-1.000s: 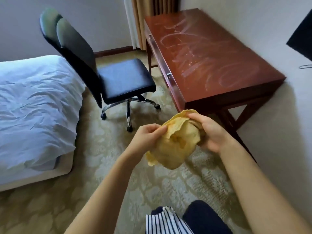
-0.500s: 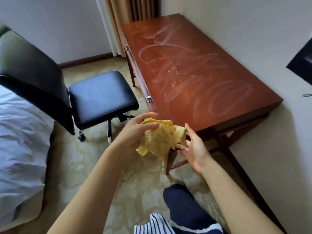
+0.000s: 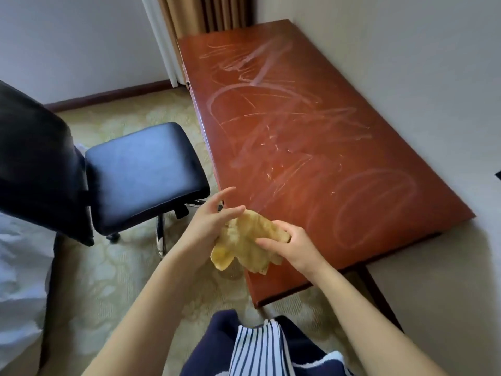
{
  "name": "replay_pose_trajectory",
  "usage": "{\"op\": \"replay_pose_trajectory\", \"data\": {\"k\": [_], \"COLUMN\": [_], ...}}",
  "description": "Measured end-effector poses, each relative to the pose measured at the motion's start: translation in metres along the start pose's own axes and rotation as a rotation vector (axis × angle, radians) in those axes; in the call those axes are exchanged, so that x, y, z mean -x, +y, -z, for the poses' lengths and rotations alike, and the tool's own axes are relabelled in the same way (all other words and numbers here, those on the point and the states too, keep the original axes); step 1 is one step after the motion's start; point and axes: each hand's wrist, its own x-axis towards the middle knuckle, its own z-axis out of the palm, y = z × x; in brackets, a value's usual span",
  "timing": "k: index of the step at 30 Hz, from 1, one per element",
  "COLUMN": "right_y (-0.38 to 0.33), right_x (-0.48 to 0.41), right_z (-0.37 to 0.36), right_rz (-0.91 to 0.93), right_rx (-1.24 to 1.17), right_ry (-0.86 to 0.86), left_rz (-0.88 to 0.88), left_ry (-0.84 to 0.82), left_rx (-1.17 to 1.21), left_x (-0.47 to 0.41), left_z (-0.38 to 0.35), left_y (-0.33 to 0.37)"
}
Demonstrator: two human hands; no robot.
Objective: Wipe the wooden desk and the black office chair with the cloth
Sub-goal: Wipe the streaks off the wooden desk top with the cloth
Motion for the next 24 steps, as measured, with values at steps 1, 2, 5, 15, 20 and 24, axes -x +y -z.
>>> {"op": "replay_pose_trajectory", "data": {"k": [1, 2, 5, 15, 20, 24], "right_y": [0.001, 0.002, 0.0, -0.002, -0.002, 0.001], "right_x": [-0.005, -0.01, -0.02, -0.029, -0.028, -0.021], "right_z": [0.004, 0.007, 0.011, -0.01, -0.026, -0.024], "right_rz": [-0.017, -0.034, -0.056, -0.071, -0.058, 0.008], "right_rx": [-0.004, -0.016, -0.056, -0.866, -0.409, -0.069], "right_ry": [0.0, 0.009, 0.075, 0.379, 0.591, 0.571], "left_rz": [-0.023, -0.036, -0.053, -0.15, 0.089, 0.277], "left_ry": [-0.06, -0.112, -0.219, -0.136, -0.249, -0.208], "left_rx": [-0.071, -0.145, -0.335, -0.438, -0.39, -0.11], "left_x": [-0.006, -0.013, -0.031, -0.065, -0.066, -0.071], "left_z": [0.004, 0.007, 0.014, 0.01, -0.007, -0.012], "left_y": [0.001, 0.003, 0.011, 0.03, 0.007, 0.003]}}
